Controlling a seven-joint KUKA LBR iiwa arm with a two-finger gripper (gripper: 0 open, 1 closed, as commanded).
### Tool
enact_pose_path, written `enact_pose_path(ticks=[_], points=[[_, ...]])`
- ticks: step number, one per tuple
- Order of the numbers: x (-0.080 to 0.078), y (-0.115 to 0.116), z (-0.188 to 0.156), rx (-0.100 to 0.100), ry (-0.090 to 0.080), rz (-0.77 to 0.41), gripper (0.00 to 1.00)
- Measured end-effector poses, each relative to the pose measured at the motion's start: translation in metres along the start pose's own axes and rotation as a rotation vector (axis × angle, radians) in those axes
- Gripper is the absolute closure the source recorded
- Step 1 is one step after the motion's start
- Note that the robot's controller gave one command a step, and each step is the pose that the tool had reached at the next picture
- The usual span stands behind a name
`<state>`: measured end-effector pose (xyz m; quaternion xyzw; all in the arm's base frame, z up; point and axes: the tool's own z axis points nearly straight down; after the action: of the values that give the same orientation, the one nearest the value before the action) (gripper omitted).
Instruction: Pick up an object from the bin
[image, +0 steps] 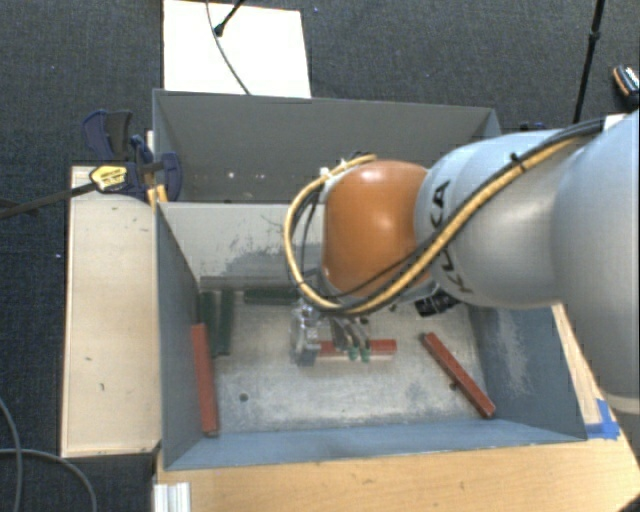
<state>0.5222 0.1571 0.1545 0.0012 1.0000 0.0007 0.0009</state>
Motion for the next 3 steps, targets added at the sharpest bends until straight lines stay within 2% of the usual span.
enact_pose_path(ticks=[1, 2, 3], points=[[0.0, 0.0, 0.0, 0.0, 0.0, 0.002, 0.0], [-0.048, -0.074, 0.087, 0.005, 0.004, -0.087, 0.0], [-0.048, -0.069, 0.083, 0.0, 0.0, -0.088, 1.0]])
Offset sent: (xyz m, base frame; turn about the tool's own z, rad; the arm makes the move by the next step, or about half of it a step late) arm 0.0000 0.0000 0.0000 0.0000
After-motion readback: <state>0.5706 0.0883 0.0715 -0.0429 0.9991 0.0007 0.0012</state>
